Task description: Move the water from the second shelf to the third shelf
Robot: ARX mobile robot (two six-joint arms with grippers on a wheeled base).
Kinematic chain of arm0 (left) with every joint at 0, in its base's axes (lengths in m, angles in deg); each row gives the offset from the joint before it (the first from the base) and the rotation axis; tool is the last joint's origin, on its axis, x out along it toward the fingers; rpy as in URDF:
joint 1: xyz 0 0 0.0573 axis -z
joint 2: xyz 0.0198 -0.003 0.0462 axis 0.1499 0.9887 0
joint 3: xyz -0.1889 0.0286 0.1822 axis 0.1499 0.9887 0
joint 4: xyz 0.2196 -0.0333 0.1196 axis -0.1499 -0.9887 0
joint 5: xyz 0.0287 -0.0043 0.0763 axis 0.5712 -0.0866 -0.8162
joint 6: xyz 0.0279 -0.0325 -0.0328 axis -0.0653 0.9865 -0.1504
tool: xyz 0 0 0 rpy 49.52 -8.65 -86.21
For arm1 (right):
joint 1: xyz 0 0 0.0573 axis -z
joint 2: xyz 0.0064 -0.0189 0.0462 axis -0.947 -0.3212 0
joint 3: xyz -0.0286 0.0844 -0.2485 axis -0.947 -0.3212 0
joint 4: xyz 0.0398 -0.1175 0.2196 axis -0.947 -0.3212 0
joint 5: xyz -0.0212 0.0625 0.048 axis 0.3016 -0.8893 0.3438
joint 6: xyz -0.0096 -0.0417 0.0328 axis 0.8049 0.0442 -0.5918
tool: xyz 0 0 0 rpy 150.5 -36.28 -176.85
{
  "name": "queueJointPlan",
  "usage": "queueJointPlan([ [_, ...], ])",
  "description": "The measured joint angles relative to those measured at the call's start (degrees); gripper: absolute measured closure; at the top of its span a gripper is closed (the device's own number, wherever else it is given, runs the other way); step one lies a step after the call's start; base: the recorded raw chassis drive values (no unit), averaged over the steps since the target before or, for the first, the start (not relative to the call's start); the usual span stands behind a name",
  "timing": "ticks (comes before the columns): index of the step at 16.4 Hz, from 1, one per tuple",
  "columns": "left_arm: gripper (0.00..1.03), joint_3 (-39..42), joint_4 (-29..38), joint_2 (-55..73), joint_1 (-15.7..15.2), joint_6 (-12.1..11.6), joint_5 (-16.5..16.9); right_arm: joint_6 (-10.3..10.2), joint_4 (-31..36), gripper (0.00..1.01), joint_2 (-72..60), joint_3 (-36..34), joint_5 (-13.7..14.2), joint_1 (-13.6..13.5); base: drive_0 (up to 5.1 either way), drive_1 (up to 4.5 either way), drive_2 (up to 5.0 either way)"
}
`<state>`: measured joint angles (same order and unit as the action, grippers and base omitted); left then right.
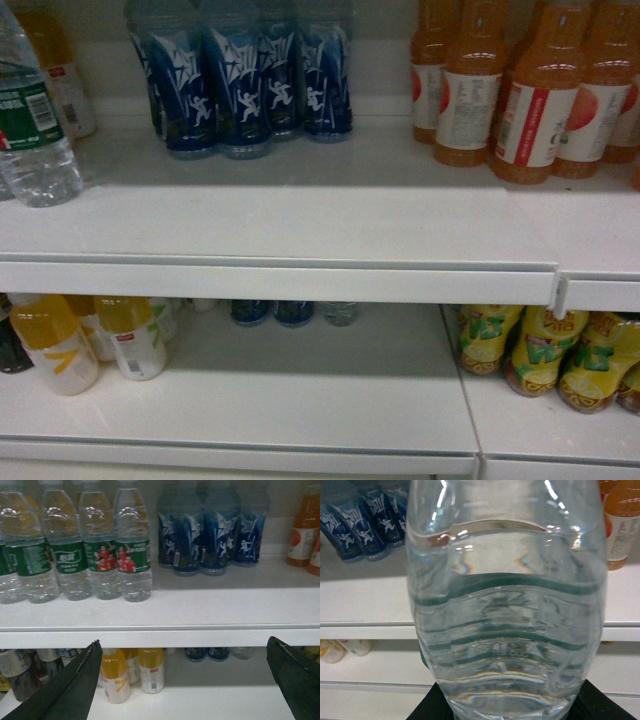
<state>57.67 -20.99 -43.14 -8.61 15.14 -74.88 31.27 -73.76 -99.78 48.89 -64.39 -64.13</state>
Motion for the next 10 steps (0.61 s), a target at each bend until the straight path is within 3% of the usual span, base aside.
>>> queueJointPlan([
  [10, 0.05, 0.0, 0.0, 0.0, 0.0, 0.0, 0.0, 0.0, -0.2, 0.65, 0.0, 0.0, 0.0, 0.0, -5.1, 2.38, 2.4],
])
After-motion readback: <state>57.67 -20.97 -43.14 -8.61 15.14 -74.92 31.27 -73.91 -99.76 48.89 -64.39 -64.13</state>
